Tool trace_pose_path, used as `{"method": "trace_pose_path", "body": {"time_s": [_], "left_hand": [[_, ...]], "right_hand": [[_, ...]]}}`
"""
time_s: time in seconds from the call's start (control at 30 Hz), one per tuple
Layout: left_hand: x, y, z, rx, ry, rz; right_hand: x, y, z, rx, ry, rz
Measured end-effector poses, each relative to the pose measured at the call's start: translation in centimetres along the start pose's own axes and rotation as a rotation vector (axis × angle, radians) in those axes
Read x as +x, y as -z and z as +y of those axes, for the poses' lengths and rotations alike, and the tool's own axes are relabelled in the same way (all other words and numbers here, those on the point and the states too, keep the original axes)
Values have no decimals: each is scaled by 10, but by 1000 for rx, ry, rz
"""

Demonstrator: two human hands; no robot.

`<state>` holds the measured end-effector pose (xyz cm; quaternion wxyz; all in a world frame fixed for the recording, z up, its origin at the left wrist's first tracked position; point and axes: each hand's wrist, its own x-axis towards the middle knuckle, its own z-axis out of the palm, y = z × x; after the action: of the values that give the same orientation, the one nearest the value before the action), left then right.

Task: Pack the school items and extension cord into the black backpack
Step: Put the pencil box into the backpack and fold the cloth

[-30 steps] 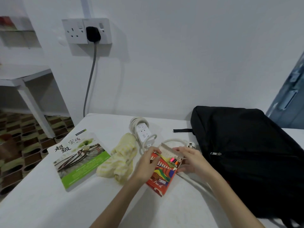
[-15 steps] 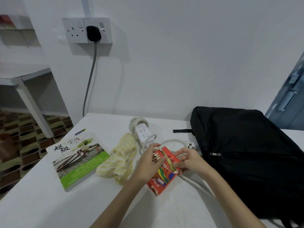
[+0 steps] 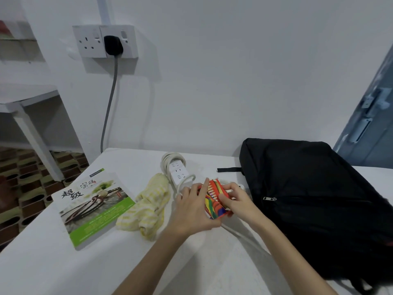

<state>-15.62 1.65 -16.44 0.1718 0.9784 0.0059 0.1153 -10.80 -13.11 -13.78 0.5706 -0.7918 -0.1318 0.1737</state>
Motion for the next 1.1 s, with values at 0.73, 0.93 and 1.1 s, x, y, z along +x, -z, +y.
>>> {"method": "trace_pose_path", "body": {"time_s": [0.73, 0.93, 1.1], "left_hand": [[71, -1, 180, -1050, -167, 14], [61, -14, 151, -221, -502, -546], [88, -11, 155, -431, -403, -45]], "right_hand": [[-78, 174, 1, 367, -18, 493], [-104, 243, 19, 462, -55, 776], [-113, 252, 25, 672, -15, 871]]}}
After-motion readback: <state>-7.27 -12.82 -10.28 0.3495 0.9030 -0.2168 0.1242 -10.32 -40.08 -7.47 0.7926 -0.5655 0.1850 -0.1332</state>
